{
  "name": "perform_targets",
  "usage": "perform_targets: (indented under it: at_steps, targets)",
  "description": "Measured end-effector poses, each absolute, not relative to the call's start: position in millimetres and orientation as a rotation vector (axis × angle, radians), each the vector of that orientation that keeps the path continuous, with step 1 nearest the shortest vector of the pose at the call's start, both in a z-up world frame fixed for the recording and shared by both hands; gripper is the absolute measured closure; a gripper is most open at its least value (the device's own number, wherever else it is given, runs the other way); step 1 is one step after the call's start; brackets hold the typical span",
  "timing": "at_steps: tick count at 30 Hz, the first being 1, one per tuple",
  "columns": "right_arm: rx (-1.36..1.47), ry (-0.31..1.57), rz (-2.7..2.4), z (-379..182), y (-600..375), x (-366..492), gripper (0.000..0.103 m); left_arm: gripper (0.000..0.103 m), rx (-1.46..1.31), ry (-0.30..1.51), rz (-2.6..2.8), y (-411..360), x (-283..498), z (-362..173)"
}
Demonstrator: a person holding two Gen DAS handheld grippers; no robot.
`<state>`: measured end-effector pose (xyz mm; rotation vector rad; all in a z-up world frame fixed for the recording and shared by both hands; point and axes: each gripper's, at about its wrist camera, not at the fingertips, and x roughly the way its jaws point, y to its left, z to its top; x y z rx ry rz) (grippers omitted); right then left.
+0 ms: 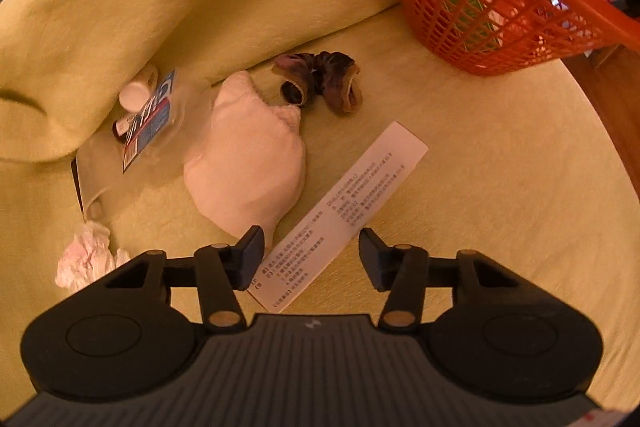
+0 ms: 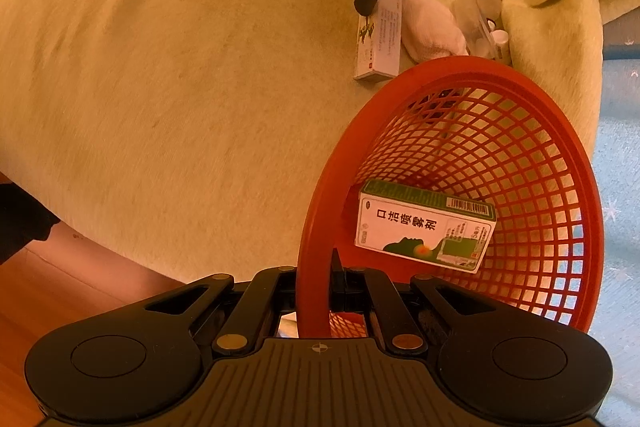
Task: Collect trash
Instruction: 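Move the left tool to the white medicine box and grasp it, then carry the white box into the wastebasket and release it while the right tool holds the basket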
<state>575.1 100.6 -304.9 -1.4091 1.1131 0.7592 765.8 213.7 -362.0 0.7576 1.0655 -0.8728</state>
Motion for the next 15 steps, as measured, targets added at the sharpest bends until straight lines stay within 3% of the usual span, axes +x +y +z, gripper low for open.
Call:
perform_targets:
  at_steps: [7,15]
  targets:
    - [-1.410,1.113,0.771,-303.4,101.2,575.7,0.102,0.079,0.671,1.179,-0.839,216.9,760.4,-358.0]
    - [-1.414,1.105,0.770,-303.9,101.8,574.7,0.102,0.079,0.660,1.166,-0.786,212.3,753.0,-366.3]
